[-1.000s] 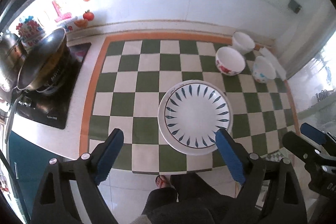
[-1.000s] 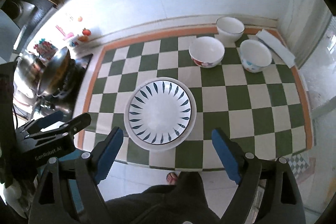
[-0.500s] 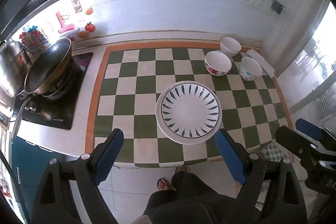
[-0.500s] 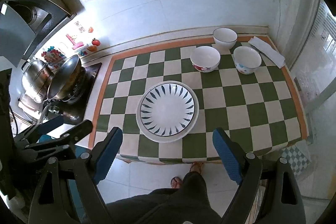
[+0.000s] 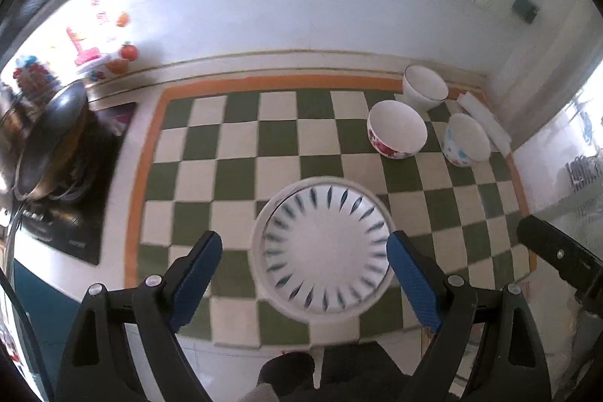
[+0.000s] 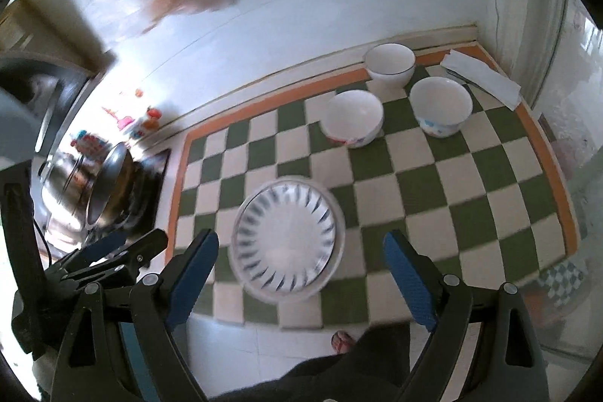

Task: Organize plates and bowls
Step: 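Move both tools toward the white bowls, then grip the rim of a white bowl with both tools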

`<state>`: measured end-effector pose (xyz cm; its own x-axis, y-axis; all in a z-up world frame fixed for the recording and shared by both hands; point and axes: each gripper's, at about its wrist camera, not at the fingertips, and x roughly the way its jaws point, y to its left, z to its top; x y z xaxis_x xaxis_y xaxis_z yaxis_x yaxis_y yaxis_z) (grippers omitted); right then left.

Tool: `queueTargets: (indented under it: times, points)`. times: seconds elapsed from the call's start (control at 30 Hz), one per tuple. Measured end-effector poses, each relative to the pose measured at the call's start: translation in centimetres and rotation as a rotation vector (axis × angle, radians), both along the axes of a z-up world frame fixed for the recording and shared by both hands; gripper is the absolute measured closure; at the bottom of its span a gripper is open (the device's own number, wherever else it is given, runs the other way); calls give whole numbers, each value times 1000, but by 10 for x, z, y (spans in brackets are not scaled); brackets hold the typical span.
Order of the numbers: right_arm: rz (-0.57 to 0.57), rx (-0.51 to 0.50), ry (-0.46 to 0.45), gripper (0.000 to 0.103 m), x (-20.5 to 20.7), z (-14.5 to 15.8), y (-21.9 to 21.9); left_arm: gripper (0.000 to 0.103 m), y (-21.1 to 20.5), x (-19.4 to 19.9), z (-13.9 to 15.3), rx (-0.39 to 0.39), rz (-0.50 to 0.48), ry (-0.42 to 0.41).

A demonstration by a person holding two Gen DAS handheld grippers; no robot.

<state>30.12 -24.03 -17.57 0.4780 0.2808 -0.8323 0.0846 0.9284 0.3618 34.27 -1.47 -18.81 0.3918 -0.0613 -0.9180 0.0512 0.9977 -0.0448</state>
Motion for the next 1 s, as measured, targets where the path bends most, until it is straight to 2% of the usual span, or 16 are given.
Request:
queueTargets:
  times: [0.1,0.2,0.33,0.4,0.47,0.53,0.63,0.7,0.83,1.0]
  points:
    - [-14,32,54,12,49,-26,-25,13,-20,43,-25,-19,-10,68]
    - [-25,57,126,12,100,-60,-50,14,-43,95,-62,-60,-9,183]
    - [-30,89,214,16,163,-104,-74,16,-72,147,-98,-99,-36,268]
    - [-17,94,251,23,188,-124,-78,26,-85,168,-112,-97,-49,300]
    - [-3,108,290,32,211,-144,-82,44,-95,189,-130,-98,-50,338]
    - [15,118,319,41,232,-163,-82,54,-102,208,-145,-97,-44,370]
    - [45,87,352,60,255,-183,-78,70,-107,224,-161,-95,-31,401]
    - [62,69,388,78,264,-196,-74,78,-108,230,-170,-101,-21,419]
    - [78,27,415,90,274,-213,-66,89,-111,232,-181,-99,-26,431]
    - [92,20,414,90,273,-213,-60,89,-112,224,-176,-86,-29,418]
